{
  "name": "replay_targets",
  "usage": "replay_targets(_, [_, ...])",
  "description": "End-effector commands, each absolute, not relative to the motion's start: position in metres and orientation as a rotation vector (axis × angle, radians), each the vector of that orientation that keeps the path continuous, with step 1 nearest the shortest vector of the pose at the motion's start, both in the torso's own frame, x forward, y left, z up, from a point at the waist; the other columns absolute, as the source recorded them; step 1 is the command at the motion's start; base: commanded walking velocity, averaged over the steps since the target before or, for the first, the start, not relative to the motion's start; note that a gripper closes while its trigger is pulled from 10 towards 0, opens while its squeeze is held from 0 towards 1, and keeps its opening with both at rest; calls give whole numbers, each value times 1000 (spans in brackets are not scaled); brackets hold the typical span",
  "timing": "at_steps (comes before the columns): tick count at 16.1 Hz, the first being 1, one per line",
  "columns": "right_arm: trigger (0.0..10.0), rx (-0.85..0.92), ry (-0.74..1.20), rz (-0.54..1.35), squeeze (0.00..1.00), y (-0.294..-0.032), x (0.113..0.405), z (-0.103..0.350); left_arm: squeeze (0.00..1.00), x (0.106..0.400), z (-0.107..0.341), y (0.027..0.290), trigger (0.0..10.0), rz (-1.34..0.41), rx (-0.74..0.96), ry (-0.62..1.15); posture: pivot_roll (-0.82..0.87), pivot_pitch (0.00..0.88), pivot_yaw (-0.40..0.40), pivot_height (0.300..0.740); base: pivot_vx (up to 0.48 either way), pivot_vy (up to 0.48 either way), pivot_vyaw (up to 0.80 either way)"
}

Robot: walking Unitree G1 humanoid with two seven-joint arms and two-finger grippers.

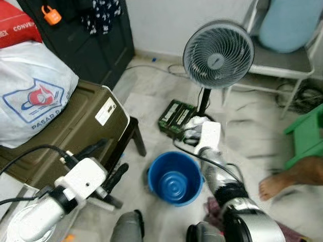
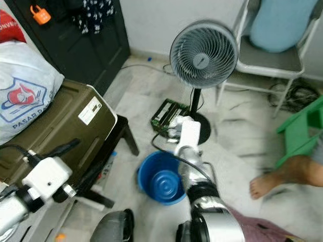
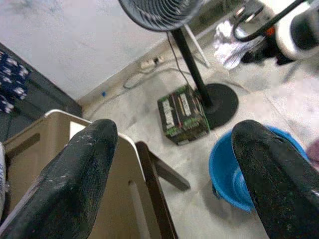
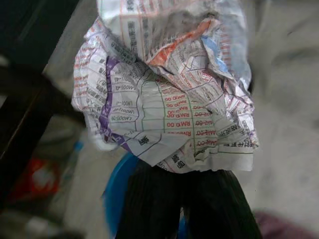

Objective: Clean up the room

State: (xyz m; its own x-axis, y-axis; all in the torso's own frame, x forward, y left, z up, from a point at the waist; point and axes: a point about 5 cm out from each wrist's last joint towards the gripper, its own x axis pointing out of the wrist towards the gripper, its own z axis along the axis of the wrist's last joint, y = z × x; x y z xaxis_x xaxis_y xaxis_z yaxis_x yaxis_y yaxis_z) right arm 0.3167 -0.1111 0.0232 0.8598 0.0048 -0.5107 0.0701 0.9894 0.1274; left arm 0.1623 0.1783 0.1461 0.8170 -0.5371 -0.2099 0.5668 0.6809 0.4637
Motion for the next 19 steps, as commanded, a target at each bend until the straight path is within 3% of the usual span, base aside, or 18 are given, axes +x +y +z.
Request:
replay_targets(1, [10000,174,562,-33,0,-106,314,19,0,160,150,182,10000,-622,556,68,334,213,98,740,0,0,0])
replay_targets(6, [10000,164,550,-4,0,-98,319,20,0,165,156,181,10000,-629,551,63,325,213,91,740,0,0,0])
replay_targets(7, [10000,169,547,-9,1000,-102,319,19,0,166,156,180,10000,-630,548,63,321,211,88,740,0,0,0])
replay_targets(19, [10000,245,456,34,1000,-101,329,34,0,171,153,176,10000,-614,553,55,314,209,77,740,0,0,0])
